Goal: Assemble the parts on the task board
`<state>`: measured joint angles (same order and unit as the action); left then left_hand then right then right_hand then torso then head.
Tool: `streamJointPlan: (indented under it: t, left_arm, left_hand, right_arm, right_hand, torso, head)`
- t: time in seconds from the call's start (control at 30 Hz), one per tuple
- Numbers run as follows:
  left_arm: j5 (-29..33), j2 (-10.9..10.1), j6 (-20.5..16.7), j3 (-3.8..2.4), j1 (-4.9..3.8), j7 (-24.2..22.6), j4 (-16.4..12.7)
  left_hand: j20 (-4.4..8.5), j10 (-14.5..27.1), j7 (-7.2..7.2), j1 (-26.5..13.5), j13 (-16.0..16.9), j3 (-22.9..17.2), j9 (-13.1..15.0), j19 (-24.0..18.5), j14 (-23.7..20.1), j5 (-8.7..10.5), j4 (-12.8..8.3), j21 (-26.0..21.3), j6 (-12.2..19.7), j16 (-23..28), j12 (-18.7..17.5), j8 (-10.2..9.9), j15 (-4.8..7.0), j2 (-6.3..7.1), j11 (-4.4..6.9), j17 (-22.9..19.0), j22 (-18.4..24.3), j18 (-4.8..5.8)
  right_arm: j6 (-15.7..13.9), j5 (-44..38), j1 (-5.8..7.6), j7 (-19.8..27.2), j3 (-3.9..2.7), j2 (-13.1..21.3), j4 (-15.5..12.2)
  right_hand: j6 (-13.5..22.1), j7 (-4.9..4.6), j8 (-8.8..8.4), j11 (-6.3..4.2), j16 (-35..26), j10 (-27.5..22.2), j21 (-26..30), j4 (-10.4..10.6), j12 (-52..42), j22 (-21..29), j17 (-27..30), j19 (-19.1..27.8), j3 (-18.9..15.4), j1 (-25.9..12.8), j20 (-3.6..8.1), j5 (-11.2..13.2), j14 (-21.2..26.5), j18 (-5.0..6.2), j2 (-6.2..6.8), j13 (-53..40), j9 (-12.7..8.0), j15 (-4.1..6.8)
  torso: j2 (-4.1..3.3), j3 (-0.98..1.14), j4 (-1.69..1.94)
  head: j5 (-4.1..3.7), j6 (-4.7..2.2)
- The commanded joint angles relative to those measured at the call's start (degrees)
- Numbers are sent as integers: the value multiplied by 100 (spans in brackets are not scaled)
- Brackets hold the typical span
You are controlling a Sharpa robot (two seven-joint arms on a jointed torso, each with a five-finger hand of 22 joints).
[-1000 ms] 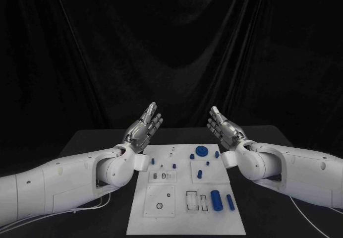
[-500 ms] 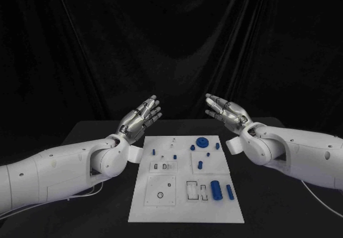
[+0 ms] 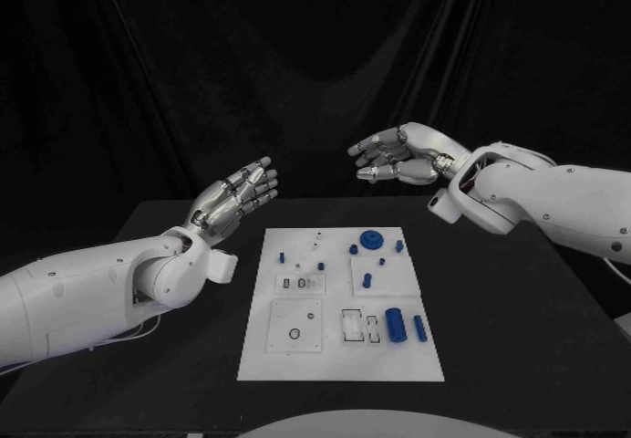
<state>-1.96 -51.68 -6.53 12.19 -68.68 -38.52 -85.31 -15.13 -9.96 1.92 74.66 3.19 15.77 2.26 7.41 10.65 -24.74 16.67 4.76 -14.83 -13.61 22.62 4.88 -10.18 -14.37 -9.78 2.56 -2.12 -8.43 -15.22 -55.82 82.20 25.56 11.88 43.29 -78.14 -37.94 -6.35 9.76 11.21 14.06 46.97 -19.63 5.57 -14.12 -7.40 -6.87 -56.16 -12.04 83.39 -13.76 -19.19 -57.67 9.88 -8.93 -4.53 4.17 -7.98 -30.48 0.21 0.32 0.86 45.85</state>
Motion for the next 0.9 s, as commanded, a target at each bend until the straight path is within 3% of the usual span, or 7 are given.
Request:
streamJointPlan:
  t: [0.03,0.17,0.3,0.43,0.6,0.77,0.9]
  left_arm:
    - [-660,-84,-115,-7,-22,-442,-97]
    - [-761,-159,-148,-7,-53,-519,-205]
    - [-809,-257,-147,-7,-128,-564,-355]
    - [-828,-377,-114,-8,-188,-589,-499]
    - [-836,-502,-71,-8,-229,-599,-626]
    - [-839,-513,17,-7,-246,-588,-630]
    - [-840,-511,68,-7,-251,-580,-616]
  left_hand:
    - [-67,-113,59,180,14,-32,17,56,122,-180,-2,50,-185,-152,193,51,-15,32,-31,14,-14,-119]
    - [-106,-184,141,334,19,-72,34,115,215,-356,1,88,-401,-281,333,105,-40,54,-59,24,-20,-139]
    - [-123,-211,178,432,20,-105,37,149,256,-526,1,110,-490,-352,396,115,-57,62,-84,29,-22,-140]
    - [-129,-202,200,556,15,-146,37,169,267,-688,-1,124,-543,-393,407,111,-71,89,-95,29,-20,-134]
    - [-132,-175,216,605,9,-168,37,170,247,-754,-1,125,-568,-386,384,109,-80,91,-90,26,-18,-128]
    - [-133,-146,238,663,5,-196,40,167,230,-821,-6,125,-605,-385,363,110,-86,96,-81,24,-15,-123]
    - [-136,-131,261,709,4,-221,43,168,229,-863,-7,126,-634,-395,357,113,-94,95,-73,25,-13,-118]
  right_arm:
    - [-128,-3368,128,-936,-1,31,-97]
    - [159,-4359,202,-1377,-1,70,-191]
    - [530,-4989,236,-1792,-1,79,-260]
    - [700,-5422,245,-2091,-1,62,-316]
    - [729,-5695,230,-2318,-1,72,-424]
    - [620,-5783,177,-2348,-1,81,-478]
    - [505,-5812,100,-2321,-1,84,-468]
  right_hand:
    - [-454,247,35,-275,183,399,-193,-107,79,-58,-99,-746,170,154,336,435,-876,74,121,38,24,352]
    - [-895,475,62,-696,568,1007,-653,-109,187,-283,-403,-1713,315,226,796,653,-2055,68,297,67,106,820]
    - [-883,456,-133,-753,888,1097,-955,-125,527,-504,-736,-2001,557,288,922,694,-2493,44,460,79,116,952]
    - [-1055,265,-236,-757,1396,1215,-1422,-63,777,-861,-1170,-2214,818,122,991,816,-2804,36,627,74,93,1015]
    - [-1122,231,-434,-817,2292,1421,-3132,0,964,-2839,-1714,-2476,1137,-166,1062,1033,-2826,-169,876,61,2,1074]
    - [-1491,319,-360,-935,3356,1575,-4078,-13,1003,-3979,-2704,-2456,1626,-176,1146,175,-2797,-275,1101,47,162,1180]
    - [-1429,271,-445,-971,3921,1538,-4505,77,979,-4499,-3258,-2339,2118,-320,1189,66,-2718,-324,1382,-3,284,1228]
  torso:
    - [-58,-26,5]
    - [-174,-55,13]
    - [-312,-82,37]
    - [-431,-117,101]
    - [-532,-148,176]
    - [-625,-166,229]
    - [-745,-187,277]
  head:
    - [-18,100]
    - [19,70]
    - [88,40]
    - [39,20]
    - [-26,38]
    - [-107,21]
    - [-204,-35]
